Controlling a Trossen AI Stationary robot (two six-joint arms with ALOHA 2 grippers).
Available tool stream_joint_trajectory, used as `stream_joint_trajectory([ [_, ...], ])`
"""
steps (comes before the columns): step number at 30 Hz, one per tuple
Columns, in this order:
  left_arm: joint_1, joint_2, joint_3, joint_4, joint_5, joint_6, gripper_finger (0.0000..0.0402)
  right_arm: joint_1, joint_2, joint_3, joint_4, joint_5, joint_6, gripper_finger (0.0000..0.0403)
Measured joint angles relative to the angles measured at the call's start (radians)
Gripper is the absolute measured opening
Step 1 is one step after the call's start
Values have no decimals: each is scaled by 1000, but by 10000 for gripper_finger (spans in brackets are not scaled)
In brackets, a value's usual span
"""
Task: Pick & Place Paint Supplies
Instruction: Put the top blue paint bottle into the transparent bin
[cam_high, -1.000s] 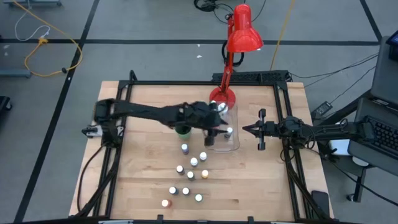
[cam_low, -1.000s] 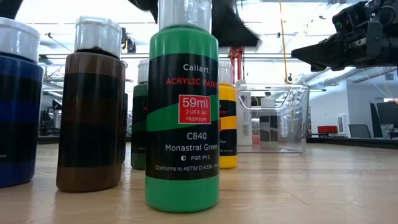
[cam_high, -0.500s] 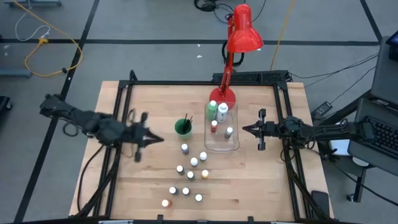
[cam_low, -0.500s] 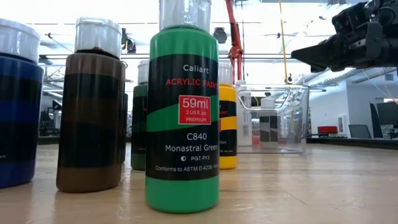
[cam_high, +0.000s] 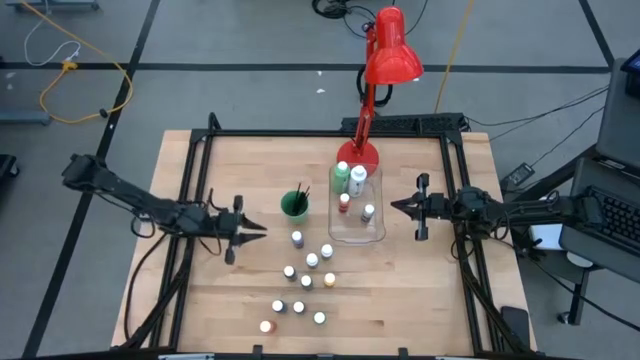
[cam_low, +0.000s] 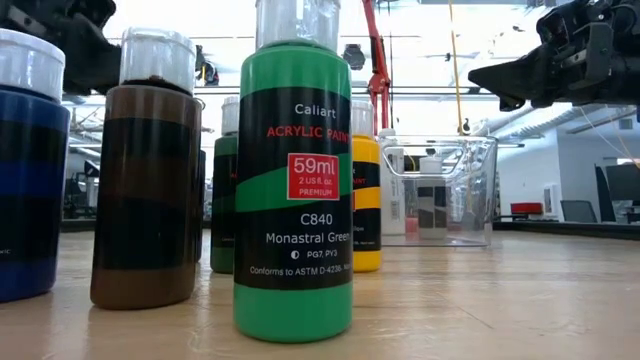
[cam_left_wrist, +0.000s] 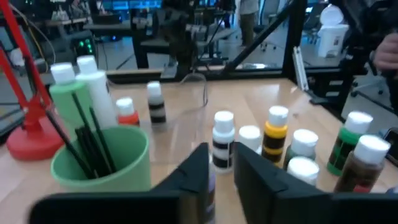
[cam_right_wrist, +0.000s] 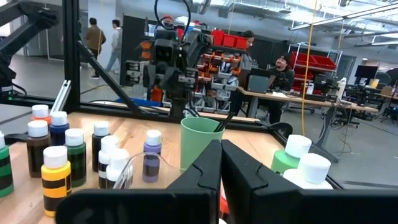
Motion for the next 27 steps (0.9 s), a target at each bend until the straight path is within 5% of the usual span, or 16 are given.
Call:
stream_joint_trajectory([
  [13,93,347,36,164,125,-9,279,0,3,0,-3,0,2,4],
  [27,215,643,195,243,292,-12,301,0,3,0,-19,0,5,4],
])
